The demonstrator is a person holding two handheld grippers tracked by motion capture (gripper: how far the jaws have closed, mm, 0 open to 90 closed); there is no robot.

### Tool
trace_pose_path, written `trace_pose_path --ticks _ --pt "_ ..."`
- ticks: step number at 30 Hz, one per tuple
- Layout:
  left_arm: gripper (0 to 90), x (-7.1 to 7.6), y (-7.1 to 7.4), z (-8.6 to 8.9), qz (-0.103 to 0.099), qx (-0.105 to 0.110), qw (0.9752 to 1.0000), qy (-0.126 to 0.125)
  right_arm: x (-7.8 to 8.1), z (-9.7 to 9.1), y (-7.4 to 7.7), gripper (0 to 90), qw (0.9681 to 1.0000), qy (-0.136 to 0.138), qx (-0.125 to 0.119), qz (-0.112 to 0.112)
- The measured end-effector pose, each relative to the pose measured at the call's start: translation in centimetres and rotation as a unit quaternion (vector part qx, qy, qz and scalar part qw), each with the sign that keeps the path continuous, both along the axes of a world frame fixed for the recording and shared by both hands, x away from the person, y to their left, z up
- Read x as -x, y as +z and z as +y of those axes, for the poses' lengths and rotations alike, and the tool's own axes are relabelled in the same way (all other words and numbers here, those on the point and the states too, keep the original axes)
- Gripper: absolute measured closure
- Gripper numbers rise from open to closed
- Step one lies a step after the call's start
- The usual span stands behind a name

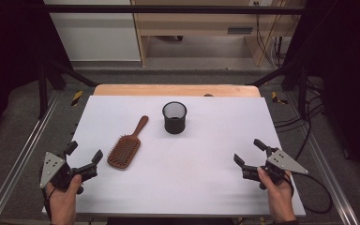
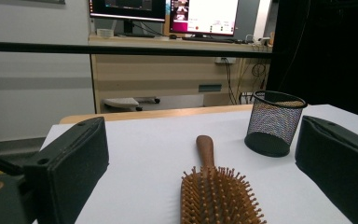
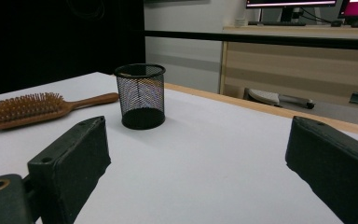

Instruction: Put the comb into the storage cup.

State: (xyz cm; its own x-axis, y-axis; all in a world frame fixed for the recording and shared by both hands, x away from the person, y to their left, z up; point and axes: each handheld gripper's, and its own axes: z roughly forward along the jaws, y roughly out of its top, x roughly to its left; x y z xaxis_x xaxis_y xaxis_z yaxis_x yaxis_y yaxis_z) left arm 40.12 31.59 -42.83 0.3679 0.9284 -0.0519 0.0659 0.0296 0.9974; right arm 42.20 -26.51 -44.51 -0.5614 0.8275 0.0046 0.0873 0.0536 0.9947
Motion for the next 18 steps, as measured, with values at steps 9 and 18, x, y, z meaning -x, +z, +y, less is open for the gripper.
trace_pose_path --ticks 9,18 --pt "4.9 0.1 0.0 -0.5 0.007 -0.005 1.0000 0.004 0.1 -0.1 0.0 6.0 1.0000 -0.006 -0.001 0.001" --pt "12.0 0.0 -0.1 -1.5 0.019 -0.019 0.9996 0.005 0.1 -0.2 -0.1 6.0 0.9999 -0.010 -0.004 0.003"
